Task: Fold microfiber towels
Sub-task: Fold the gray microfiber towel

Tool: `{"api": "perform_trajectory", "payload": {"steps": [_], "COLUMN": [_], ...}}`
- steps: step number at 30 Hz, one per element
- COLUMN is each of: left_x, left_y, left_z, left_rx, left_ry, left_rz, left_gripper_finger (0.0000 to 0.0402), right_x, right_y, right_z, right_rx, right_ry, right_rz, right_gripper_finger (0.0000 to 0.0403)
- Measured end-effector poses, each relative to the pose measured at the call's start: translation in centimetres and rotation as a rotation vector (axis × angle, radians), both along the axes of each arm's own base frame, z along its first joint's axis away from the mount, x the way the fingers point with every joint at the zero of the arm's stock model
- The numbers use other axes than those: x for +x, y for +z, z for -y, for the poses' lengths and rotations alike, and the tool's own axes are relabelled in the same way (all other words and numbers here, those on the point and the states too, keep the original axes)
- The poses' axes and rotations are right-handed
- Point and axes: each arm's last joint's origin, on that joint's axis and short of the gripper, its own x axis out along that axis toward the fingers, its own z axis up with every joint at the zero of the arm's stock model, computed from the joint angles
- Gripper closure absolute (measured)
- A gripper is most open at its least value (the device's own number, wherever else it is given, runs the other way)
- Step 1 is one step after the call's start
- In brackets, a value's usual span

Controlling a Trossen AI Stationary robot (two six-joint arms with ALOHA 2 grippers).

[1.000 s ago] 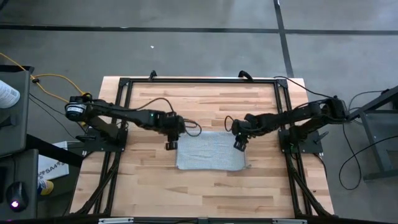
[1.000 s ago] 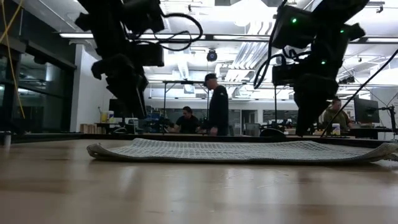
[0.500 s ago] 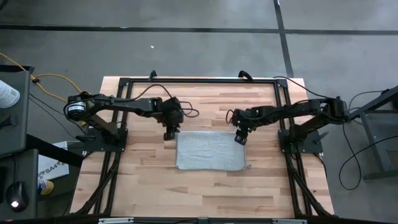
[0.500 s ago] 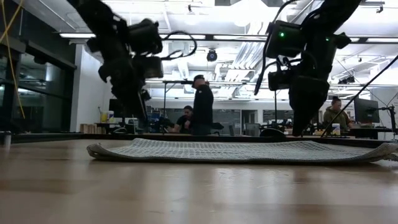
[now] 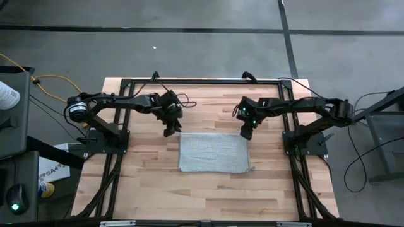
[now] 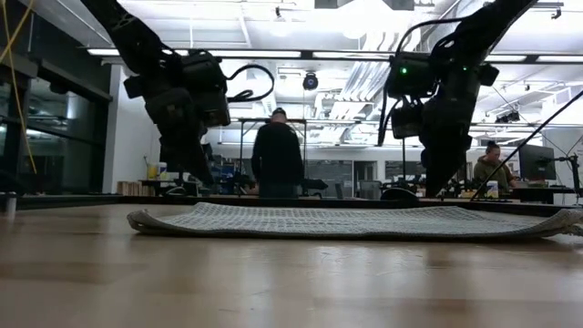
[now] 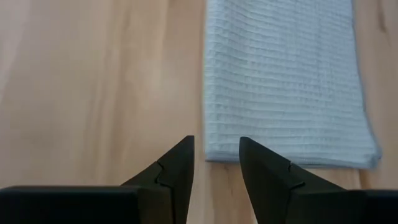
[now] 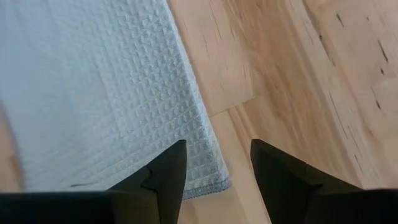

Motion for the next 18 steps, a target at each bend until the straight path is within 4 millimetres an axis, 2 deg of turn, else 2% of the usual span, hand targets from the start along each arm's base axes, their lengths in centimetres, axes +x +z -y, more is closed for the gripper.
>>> {"api": "perform_trajectory", "payload": {"steps": [9, 18], "left_x": [-0.9, 0.2], "left_y": [-0.2, -4.3], "left_z": [-1.8, -2.5], "left_rx": [-0.107, -0.19], "left_ry": [0.06, 0.103], "left_rz": [0.01, -0.097], "left_gripper_finger": [0.0274, 0.0275], "right_x": [-0.9, -1.8], "right_y": [0.0, -0.8], "right_z": [1.9, 2.2], "right_rx": [0.06, 0.063], "right_ry": [-0.012, -0.013], "right_rz": [0.037, 0.006], "right_gripper_finger": [0.023, 0.023]}}
